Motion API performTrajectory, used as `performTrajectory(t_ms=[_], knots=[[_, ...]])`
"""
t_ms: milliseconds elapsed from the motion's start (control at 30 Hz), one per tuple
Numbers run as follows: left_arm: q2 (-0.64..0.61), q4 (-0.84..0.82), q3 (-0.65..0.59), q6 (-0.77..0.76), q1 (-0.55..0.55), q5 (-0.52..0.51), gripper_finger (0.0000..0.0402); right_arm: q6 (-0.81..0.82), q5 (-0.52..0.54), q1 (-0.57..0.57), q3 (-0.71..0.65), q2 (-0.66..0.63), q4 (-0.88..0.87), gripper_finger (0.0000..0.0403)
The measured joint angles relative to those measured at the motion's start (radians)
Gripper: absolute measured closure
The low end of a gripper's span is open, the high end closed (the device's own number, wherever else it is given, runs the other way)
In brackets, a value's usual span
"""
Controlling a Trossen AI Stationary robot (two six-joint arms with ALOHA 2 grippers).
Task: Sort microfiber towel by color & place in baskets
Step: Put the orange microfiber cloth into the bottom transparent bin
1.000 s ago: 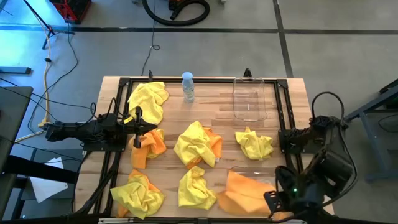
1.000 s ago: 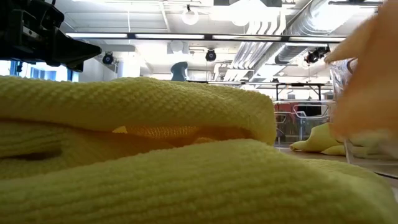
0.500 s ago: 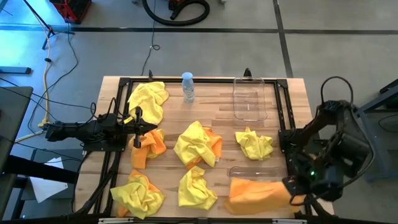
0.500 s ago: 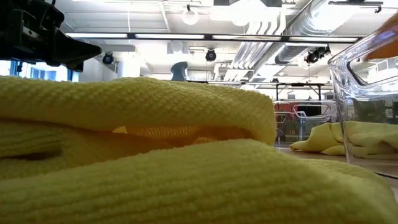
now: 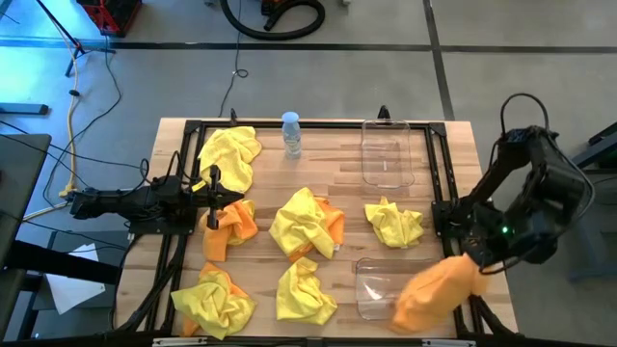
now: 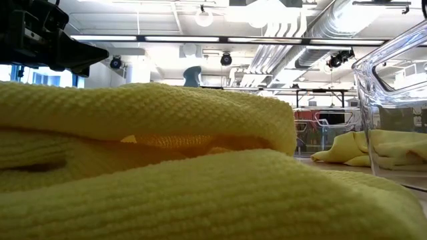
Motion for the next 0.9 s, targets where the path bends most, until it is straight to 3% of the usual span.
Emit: performTrajectory(t_ms=[267,533,733,900], knots=[[0.000,0.000,0.000,0.000,0.000,0.000,0.0401,-0.030,0.265,-0.007,-0.089,-0.038,-0.001,0.0403],[0.000,0.000,0.000,0.000,0.000,0.000,0.0401,-0.083,0.450,-0.045,-0.085,0.141,0.113,0.0403],[0.000,0.000,0.000,0.000,0.000,0.000,0.0401,-0.267,0.715,-0.080,-0.084,0.277,0.339,0.0403],[0.000,0.000,0.000,0.000,0.000,0.000,0.0402,-0.375,0.825,-0.125,-0.084,0.341,0.381,0.0403]])
